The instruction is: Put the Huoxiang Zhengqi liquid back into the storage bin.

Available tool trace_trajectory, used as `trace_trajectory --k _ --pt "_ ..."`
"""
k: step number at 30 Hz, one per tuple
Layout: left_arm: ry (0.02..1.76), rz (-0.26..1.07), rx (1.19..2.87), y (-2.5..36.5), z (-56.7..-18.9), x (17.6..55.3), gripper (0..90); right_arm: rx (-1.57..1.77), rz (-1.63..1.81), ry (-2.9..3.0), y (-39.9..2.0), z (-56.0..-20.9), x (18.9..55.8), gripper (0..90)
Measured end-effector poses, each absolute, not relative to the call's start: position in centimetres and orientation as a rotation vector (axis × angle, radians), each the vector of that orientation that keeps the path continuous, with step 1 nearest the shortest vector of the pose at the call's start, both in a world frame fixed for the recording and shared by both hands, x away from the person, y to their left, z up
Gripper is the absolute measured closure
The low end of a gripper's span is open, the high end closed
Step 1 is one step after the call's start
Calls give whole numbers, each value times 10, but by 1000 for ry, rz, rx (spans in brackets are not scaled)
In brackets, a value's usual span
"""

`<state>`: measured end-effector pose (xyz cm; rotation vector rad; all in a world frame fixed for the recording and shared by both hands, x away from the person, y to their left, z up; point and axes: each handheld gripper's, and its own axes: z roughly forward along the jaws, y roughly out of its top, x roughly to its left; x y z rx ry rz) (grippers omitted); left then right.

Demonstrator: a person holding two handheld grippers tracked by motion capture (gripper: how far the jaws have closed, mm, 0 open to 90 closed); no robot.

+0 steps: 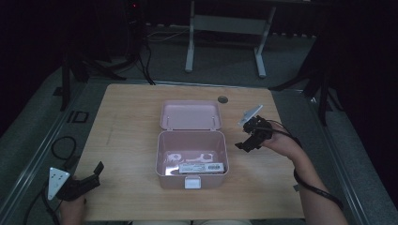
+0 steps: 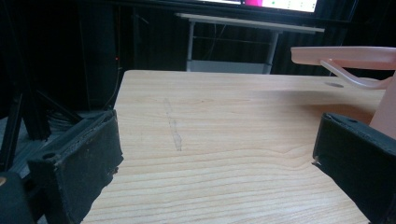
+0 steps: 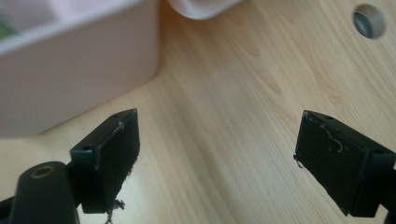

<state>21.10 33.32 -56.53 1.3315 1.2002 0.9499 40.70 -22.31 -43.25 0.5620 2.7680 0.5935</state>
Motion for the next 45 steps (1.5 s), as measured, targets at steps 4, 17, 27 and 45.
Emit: trace_trajectory --k 4,17,27,45 --pt "1201 949 1331 333 -565 211 10 625 640 2705 -234 -453 409 134" --pt "1203 949 1328 333 -565 211 10 821 750 2501 -269 -507 405 133" --pt "1206 950 1326 333 -565 211 10 1021 894 2208 -305 -525 395 132" --pt "1205 947 1319 334 -565 211 10 1282 1028 1829 -343 -545 384 133"
